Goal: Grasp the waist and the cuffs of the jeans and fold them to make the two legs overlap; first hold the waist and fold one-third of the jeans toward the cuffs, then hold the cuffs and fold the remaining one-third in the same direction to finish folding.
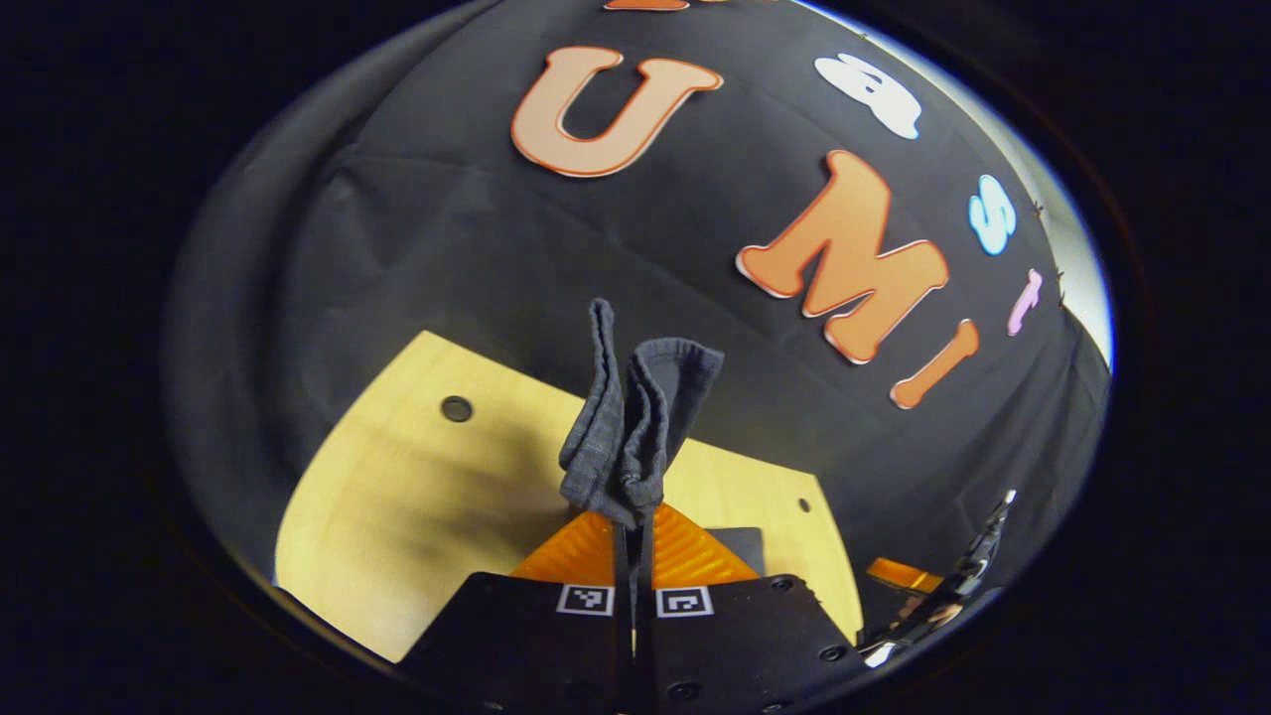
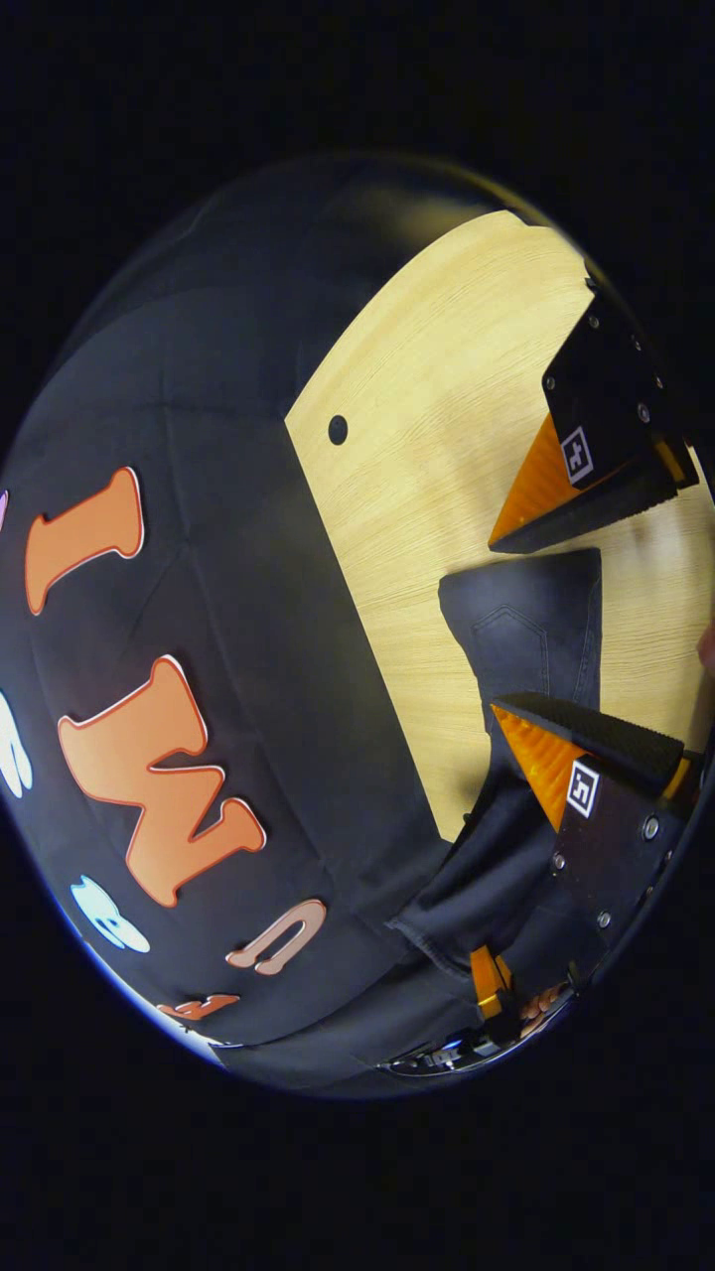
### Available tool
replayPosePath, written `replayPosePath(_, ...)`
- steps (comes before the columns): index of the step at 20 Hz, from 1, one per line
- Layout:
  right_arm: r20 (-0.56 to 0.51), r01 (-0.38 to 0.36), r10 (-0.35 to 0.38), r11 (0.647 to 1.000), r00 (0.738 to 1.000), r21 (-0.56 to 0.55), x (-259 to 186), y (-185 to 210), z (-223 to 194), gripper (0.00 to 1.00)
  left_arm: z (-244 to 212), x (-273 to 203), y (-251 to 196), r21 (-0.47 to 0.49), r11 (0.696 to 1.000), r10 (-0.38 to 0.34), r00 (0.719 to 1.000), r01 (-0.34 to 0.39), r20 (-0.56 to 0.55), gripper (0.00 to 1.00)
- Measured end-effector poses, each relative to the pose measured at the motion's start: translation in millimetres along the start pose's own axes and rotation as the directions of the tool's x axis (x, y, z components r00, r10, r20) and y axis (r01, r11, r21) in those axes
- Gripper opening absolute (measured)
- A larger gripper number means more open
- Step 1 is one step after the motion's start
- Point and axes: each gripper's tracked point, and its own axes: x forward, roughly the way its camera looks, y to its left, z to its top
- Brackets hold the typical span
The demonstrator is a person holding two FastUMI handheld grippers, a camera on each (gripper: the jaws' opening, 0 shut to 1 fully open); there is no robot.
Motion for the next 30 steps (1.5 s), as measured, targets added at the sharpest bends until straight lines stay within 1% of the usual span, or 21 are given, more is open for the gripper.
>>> replayPosePath(2,0.007,0.001,-0.002,1.000,1.000,0.009,-2,-7,4,0.86,-4,9,-21,0.020,0.999,-0.025,1.000,0.026,-0.014,0.01)
replayPosePath(3,0.011,0.023,-0.023,1.000,1.000,0.008,-1,-14,6,0.86,-8,16,-32,0.036,0.999,-0.030,0.999,0.031,-0.024,0.01)
replayPosePath(5,0.029,0.041,-0.040,0.999,0.999,-0.018,-5,-23,11,0.86,-15,29,-57,0.069,0.997,-0.040,0.998,0.043,-0.045,0.01)
replayPosePath(7,0.050,0.039,-0.037,0.999,0.998,-0.033,-9,-24,18,0.86,-22,44,-82,0.094,0.994,-0.049,0.997,0.055,-0.066,0.01)
replayPosePath(10,0.060,0.050,-0.046,0.996,0.997,-0.067,-10,-31,22,0.88,-31,62,-107,0.131,0.990,-0.034,0.996,0.045,-0.085,0.01)
replayPosePath(11,0.066,0.053,-0.048,0.995,0.997,-0.082,-11,-33,23,0.91,-35,67,-115,0.142,0.989,-0.028,0.995,0.041,-0.094,0.01)
replayPosePath(14,0.065,0.056,-0.049,0.991,0.997,-0.122,-14,-41,20,0.95,-52,83,-136,0.170,0.985,-0.010,0.993,0.031,-0.120,0.01)
replayPosePath(19,0.054,0.048,-0.041,0.989,0.998,-0.139,-15,-54,22,0.97,-88,113,-175,0.234,0.972,0.010,0.984,0.032,-0.179,0.02)
replayPosePath(22,0.056,0.048,-0.041,0.988,0.998,-0.147,-17,-67,27,0.96,-115,129,-187,0.274,0.961,0.022,0.977,0.039,-0.213,0.00)
replayPosePath(23,0.056,0.051,-0.044,0.988,0.997,-0.147,-18,-72,29,0.97,-128,132,-192,0.285,0.958,0.026,0.972,0.043,-0.234,0.02)
replayPosePath(26,0.050,0.046,-0.039,0.988,0.998,-0.145,-17,-82,31,0.97,-167,139,-201,0.340,0.938,0.037,0.952,0.073,-0.305,0.02)
replayPosePath(29,0.037,0.034,-0.028,0.987,0.999,-0.157,-16,-87,29,0.97,-206,143,-204,0.413,0.908,0.086,0.929,0.077,-0.361,0.01)
replayPosePath(30,0.034,0.031,-0.026,0.987,0.999,-0.160,-15,-88,30,0.97,-221,144,-207,0.427,0.899,0.092,0.914,0.094,-0.395,0.03)
